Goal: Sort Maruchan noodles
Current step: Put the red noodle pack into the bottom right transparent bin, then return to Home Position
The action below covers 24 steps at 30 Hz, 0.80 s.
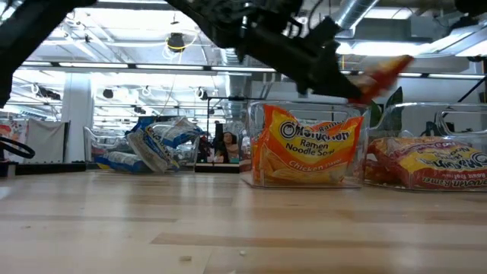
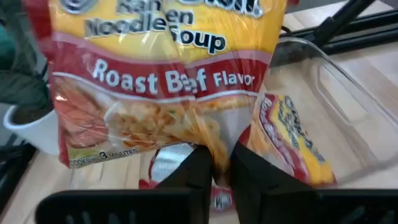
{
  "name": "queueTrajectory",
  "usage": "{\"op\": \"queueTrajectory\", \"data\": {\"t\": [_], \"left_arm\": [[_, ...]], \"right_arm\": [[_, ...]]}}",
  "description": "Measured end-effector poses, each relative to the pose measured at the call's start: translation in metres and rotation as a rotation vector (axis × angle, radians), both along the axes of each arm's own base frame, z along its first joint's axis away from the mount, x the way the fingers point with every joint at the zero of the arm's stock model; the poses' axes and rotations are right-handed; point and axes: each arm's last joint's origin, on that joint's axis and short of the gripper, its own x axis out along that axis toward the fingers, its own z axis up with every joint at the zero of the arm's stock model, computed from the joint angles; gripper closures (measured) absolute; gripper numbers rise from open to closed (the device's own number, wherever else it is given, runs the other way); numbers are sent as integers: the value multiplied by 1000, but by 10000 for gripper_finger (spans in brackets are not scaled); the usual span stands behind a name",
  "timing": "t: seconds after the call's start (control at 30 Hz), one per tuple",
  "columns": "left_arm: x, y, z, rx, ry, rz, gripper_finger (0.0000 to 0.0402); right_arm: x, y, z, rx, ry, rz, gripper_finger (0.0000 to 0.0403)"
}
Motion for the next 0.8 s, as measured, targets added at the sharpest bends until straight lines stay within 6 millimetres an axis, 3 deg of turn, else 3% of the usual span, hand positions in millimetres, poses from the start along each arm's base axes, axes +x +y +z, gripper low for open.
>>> {"op": "queueTrajectory", "data": {"t": [0.17, 0.37, 0.47, 0.6, 0.8], "left_arm": [[21, 2, -4, 2, -7, 7, 324], [16, 7, 8, 45, 109, 112, 240], [0, 9, 28, 89, 232, 153, 206], [-32, 11, 50, 43, 388, 211, 191], [-87, 3, 75, -21, 338, 216, 189]], "right_arm": [[0, 0, 0, 2, 0, 1, 228], [1, 0, -2, -3, 17, 1, 228], [1, 0, -1, -3, 17, 1, 228], [1, 0, -2, -3, 20, 2, 228], [0, 3, -2, -5, 26, 15, 228]]}}
